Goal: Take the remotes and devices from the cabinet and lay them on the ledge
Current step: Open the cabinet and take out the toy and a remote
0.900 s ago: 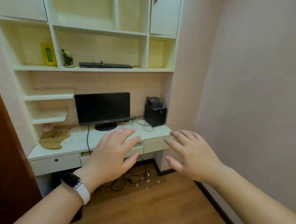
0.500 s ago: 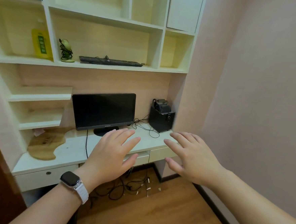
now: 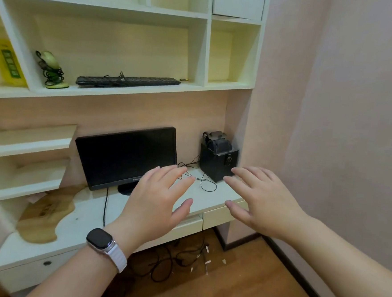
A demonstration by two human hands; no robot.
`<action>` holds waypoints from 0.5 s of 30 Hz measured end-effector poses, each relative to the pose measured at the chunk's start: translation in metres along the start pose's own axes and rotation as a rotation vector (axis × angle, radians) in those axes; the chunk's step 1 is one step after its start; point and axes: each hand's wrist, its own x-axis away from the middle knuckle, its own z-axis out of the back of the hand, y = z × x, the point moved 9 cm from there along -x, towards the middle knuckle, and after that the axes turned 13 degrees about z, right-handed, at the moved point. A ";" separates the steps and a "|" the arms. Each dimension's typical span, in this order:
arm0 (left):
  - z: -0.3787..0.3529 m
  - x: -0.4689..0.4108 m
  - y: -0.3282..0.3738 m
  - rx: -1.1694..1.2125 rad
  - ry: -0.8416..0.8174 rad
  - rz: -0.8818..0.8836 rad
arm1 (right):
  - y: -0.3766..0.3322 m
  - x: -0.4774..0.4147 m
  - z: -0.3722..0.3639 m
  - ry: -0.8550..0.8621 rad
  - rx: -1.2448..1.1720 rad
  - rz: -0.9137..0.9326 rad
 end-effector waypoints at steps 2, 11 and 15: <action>-0.013 -0.026 0.005 -0.024 0.013 0.010 | 0.029 -0.009 -0.013 0.029 -0.005 0.006; -0.059 -0.153 0.047 -0.096 0.094 0.015 | 0.169 -0.041 -0.042 0.174 -0.023 0.091; -0.074 -0.191 0.053 -0.133 0.117 0.005 | 0.210 -0.057 -0.046 0.246 -0.026 0.114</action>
